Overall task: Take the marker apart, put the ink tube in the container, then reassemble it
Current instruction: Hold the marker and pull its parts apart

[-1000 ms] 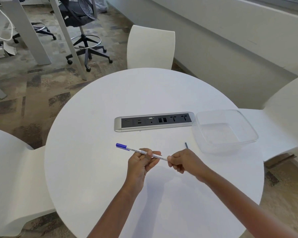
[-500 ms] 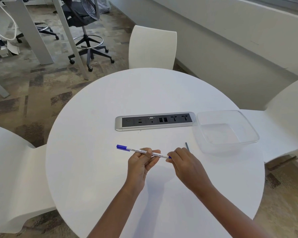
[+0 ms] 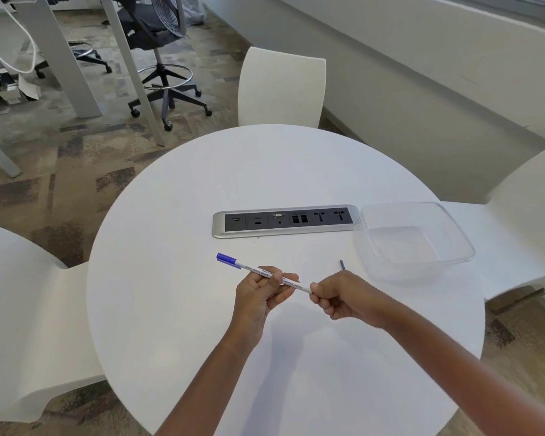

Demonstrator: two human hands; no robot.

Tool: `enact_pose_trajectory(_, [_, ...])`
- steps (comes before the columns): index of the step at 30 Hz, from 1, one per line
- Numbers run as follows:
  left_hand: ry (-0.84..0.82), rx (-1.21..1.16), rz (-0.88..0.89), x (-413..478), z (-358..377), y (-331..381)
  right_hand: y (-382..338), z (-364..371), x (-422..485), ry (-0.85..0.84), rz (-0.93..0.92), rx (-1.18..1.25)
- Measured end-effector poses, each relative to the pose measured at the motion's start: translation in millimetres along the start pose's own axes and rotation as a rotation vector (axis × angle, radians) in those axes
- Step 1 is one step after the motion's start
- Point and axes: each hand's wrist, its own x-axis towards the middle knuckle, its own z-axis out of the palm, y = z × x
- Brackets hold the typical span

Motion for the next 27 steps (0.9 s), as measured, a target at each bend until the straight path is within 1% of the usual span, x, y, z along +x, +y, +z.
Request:
enact_pose_trajectory(1, [-0.004, -0.001, 0.0, 0, 1, 0, -1, -2, -1, -0.058, 0.073, 0.099])
enact_pose_trajectory(2, [-0.001, -0.004, 0.001, -1, 2, 0, -2, -4, -2, -0.092, 0.099, 0.162])
enact_pose_trajectory(3, [0.009, -0.008, 0.002, -1, 3, 0, -2, -4, -2, -0.093, 0.084, 0.17])
enact_pose_trajectory(4, [0.025, -0.015, 0.004, -1, 4, 1, 0, -2, -1, -0.054, 0.031, 0.114])
enact_pose_trajectory(6, [0.059, -0.043, 0.001, 0, 4, 2, 5, 5, -3, 0.1, -0.157, -0.119])
enact_pose_trajectory(9, [0.092, -0.079, -0.001, 1, 4, 6, 18, 13, -4, 0.397, -0.494, -0.599])
enact_pose_trajectory(11, [0.096, -0.078, -0.003, 0, 4, 7, 27, 17, -4, 0.541, -0.688, -0.879])
enact_pose_trajectory(14, [0.084, -0.074, -0.011, -1, 6, 5, 30, 15, -3, 0.691, -0.886, -1.078])
enact_pose_trajectory(15, [0.081, -0.074, -0.013, -1, 6, 5, 29, 15, -3, 0.713, -0.933, -1.108])
enact_pose_trajectory(17, [0.078, -0.07, -0.014, -1, 6, 4, 30, 13, -1, 0.704, -0.981, -1.123])
enact_pose_trajectory(19, [0.074, -0.059, -0.016, -2, 6, 3, 30, 13, -2, 0.65, -0.926, -1.039])
enact_pose_trajectory(24, [0.053, -0.03, -0.007, -3, 4, 3, 23, 12, -3, 0.373, -0.508, -0.493])
enact_pose_trajectory(27, [0.041, -0.017, -0.006, -3, 5, 5, 15, 7, -3, 0.223, -0.322, -0.171])
